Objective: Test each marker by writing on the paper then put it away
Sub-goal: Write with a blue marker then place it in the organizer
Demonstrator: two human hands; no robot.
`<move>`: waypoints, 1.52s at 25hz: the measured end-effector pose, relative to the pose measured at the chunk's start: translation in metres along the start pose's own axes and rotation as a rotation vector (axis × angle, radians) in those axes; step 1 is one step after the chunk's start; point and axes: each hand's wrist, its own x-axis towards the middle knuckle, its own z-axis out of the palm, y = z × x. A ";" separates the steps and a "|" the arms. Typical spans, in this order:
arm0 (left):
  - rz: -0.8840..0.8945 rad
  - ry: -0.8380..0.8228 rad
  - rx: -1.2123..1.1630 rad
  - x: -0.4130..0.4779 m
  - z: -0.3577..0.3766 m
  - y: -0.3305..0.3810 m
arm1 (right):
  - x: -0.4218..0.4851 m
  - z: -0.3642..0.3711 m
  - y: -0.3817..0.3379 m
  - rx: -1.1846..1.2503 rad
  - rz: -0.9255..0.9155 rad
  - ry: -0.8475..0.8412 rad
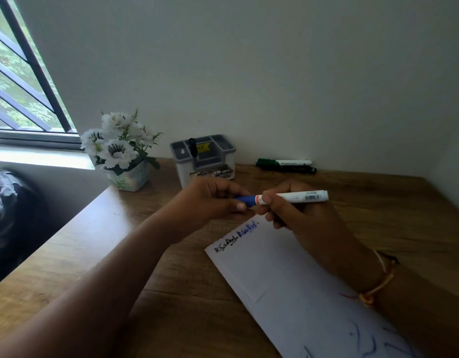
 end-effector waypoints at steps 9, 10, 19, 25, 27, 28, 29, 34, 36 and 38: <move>0.010 -0.028 -0.005 0.004 0.010 -0.001 | 0.002 0.003 0.007 -0.152 -0.124 -0.040; 0.018 -0.024 -0.020 0.003 0.011 -0.001 | 0.003 0.004 0.006 -0.198 -0.134 -0.007; 0.061 0.327 0.388 0.010 -0.005 -0.020 | 0.069 -0.009 -0.030 -0.800 -0.106 0.150; 0.048 0.390 0.491 0.015 -0.015 -0.030 | 0.126 0.010 -0.043 -1.207 -0.274 0.109; 0.045 0.398 0.517 0.017 -0.016 -0.031 | 0.141 0.015 -0.043 -1.253 -0.277 0.106; 0.049 0.400 0.518 0.018 -0.016 -0.032 | 0.147 0.018 -0.041 -1.265 -0.270 0.105; 0.054 0.402 0.517 0.018 -0.017 -0.033 | 0.152 0.020 -0.040 -1.279 -0.263 0.105; 0.072 0.400 0.517 0.018 -0.017 -0.031 | 0.160 0.027 -0.043 -1.229 -0.290 0.138; 0.081 0.396 0.531 0.019 -0.015 -0.029 | 0.160 0.027 -0.045 -1.214 -0.292 0.142; 0.096 0.397 0.539 0.019 -0.015 -0.030 | 0.160 0.026 -0.048 -1.210 -0.289 0.160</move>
